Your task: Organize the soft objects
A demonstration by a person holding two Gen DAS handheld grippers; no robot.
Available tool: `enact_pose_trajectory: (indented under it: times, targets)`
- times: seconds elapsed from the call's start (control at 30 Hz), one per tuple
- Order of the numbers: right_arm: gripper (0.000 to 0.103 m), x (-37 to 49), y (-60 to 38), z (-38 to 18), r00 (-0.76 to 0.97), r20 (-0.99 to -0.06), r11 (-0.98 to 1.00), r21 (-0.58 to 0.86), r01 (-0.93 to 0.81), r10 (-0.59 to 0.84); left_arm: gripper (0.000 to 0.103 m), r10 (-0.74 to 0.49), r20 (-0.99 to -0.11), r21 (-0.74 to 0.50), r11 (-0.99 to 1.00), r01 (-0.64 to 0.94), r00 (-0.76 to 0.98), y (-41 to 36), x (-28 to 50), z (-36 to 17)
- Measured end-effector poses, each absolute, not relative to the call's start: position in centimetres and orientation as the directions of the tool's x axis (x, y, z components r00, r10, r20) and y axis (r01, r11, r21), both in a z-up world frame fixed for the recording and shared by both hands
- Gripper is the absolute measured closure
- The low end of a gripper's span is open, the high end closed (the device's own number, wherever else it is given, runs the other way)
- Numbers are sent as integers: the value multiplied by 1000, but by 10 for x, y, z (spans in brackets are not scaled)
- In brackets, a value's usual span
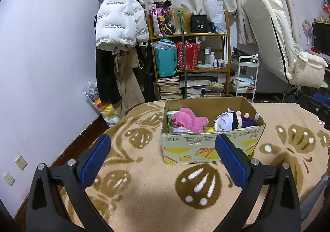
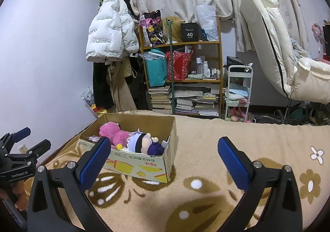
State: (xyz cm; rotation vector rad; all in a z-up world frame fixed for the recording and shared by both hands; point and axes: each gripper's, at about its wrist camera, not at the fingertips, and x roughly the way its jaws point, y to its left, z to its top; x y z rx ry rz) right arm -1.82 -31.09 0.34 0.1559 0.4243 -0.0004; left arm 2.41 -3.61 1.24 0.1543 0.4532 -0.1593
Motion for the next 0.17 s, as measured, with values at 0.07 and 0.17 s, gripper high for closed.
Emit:
enact_pose_trajectory:
  times: [0.07, 0.17]
  targets:
    - [0, -19, -311, 4, 913, -406, 988, 150, 35, 29, 3, -118, -446, 112, 976, 186, 887, -37, 24, 12]
    - [0, -20, -312, 6, 918, -396, 989, 146, 33, 28, 3, -117, -447, 113, 976, 185, 887, -37, 24, 12]
